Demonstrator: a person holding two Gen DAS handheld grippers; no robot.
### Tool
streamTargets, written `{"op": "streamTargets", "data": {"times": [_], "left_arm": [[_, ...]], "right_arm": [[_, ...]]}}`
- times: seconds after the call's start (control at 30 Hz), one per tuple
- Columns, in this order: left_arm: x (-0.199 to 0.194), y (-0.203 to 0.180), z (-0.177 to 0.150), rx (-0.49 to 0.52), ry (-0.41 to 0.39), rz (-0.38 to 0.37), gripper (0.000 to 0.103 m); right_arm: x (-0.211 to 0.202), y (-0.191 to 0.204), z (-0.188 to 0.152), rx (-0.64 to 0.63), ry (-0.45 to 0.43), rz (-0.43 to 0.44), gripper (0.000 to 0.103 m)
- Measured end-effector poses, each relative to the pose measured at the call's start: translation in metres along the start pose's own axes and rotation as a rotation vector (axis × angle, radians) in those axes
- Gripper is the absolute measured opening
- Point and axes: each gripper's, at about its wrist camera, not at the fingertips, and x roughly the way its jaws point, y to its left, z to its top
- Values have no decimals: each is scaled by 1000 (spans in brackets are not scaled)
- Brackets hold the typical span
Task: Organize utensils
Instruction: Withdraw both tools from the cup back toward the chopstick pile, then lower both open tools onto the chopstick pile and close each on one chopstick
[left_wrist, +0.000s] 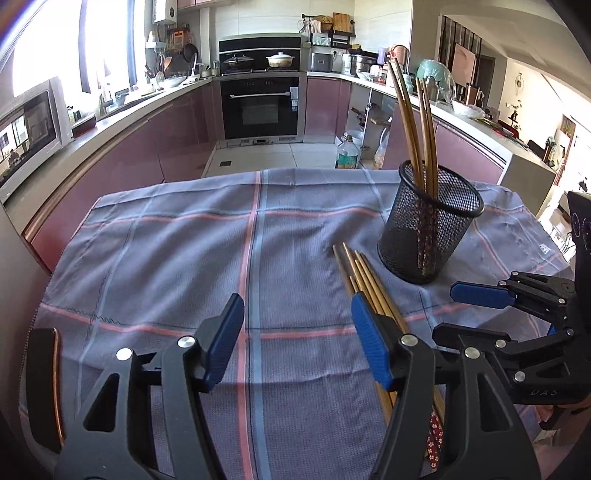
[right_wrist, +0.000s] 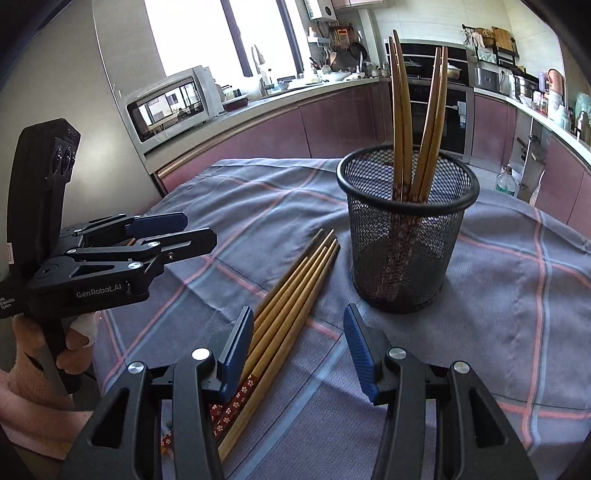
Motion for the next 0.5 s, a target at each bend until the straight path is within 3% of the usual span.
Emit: {"op": "streamTargets", "data": {"times": [0.5], "left_arm": [[25,-18,-19,31,83,-33,60]], "right_arm": [[16,4,-14,2,50,-28,42]]}}
